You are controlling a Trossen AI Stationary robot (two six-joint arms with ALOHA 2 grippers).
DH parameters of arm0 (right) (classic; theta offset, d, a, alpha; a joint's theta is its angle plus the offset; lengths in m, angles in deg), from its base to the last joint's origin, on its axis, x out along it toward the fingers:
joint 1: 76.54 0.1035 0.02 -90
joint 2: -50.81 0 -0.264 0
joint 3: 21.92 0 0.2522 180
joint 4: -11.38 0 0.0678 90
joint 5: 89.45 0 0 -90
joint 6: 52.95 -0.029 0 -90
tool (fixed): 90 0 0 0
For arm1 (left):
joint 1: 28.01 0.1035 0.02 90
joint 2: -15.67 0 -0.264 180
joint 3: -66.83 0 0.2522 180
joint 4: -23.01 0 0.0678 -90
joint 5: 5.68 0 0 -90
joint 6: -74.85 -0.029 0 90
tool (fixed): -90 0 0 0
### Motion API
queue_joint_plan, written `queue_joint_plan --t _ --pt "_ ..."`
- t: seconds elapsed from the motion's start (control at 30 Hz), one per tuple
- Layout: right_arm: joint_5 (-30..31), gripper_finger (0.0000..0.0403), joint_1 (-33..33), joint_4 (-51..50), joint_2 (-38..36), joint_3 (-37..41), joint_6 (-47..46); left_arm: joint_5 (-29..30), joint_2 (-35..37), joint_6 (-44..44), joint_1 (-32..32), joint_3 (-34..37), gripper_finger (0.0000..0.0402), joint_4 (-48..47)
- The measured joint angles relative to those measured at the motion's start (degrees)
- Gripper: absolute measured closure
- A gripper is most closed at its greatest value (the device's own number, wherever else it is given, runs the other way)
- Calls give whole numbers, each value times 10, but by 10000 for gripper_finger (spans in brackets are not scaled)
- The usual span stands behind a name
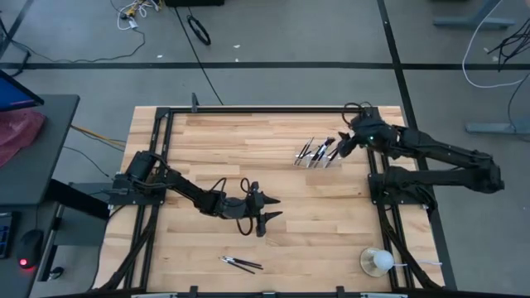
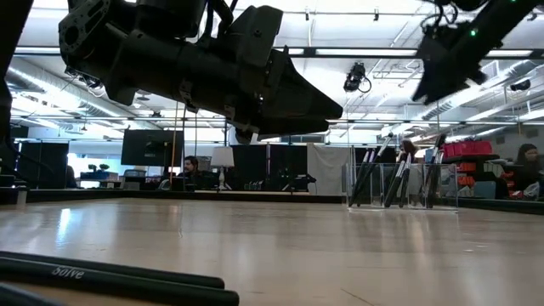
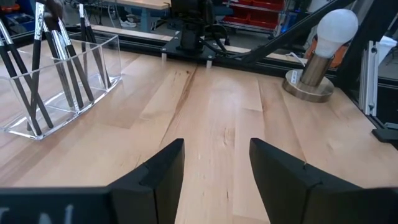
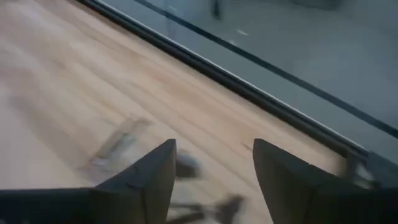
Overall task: Put items in baskets/containers
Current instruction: Put the black eyeshadow brush into the transparent organizer
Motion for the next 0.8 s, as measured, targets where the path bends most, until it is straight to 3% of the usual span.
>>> queue_joint_plan --t 0.17,0.37,0.57,0.8 --pt "-101 201 92 103 4 25 8 0 0 -4 -6 0 211 -12" --pt "-176 213 268 357 34 131 12 0 49 -5 -45 -4 221 -136" --pt "-153 226 417 576 114 205 3 -29 117 17 -116 -5 223 -274" --pt "-39 238 491 709 228 220 -19 -33 121 154 -200 -5 223 -351"
